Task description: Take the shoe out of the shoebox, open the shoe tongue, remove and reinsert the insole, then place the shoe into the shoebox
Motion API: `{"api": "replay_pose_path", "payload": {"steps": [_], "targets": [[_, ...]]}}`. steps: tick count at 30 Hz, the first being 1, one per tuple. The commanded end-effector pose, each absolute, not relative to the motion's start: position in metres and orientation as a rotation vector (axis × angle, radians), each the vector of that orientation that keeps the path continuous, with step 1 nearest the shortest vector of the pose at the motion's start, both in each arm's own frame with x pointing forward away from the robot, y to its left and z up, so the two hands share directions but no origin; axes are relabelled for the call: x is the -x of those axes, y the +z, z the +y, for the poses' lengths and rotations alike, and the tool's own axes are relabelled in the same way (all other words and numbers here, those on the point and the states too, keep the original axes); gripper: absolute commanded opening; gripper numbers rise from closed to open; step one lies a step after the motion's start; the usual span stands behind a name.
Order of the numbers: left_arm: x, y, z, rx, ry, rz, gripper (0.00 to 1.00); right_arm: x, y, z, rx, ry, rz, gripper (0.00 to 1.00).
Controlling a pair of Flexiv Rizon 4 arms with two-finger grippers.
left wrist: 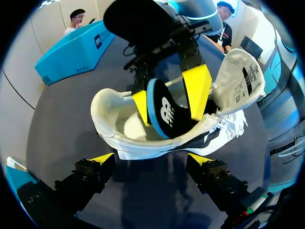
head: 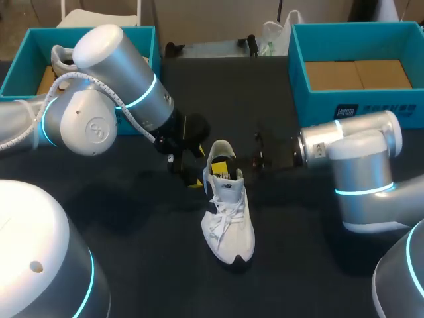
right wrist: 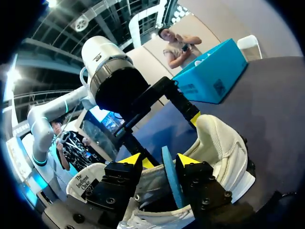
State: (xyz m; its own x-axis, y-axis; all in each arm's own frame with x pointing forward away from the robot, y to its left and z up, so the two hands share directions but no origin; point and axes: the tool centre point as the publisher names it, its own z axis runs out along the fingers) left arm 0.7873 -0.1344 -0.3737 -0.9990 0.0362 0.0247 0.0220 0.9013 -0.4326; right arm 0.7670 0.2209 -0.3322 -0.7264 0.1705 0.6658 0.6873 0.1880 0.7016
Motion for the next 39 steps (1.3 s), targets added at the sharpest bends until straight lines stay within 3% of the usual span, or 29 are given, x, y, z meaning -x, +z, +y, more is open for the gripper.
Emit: {"api": "replay_pose_path", "payload": {"steps": [1,13,25,29,33,36,39], "targets": [[-0.789,-0.371,-0.133,0.045,0.691,-3.037,1.00,-0.769,-0.318,0.214,0.799,-1.486,-2.081,0.47],[-0.802,-0.350,-0.112,0.059,0.646,-3.061,1.00,-0.781,-0.307,0.196,0.783,-1.372,-2.197,0.57],[-0.820,-0.318,-0.046,0.049,0.508,-3.072,1.00,-0.797,-0.284,0.162,0.810,-0.974,-2.355,0.56],[-0.826,-0.308,-0.025,0.058,0.449,-3.075,1.00,-0.800,-0.272,0.152,0.862,-0.782,-2.366,0.71],[-0.837,-0.300,-0.004,0.082,0.376,-3.069,1.00,-0.806,-0.258,0.142,0.980,-0.658,-2.376,0.67],[-0.845,-0.291,0.013,0.099,0.352,-3.065,1.00,-0.812,-0.250,0.135,1.145,-0.606,-2.403,0.53],[-0.855,-0.278,0.029,0.141,0.348,-3.055,1.00,-0.813,-0.243,0.133,1.303,-0.560,-2.427,0.48]]}}
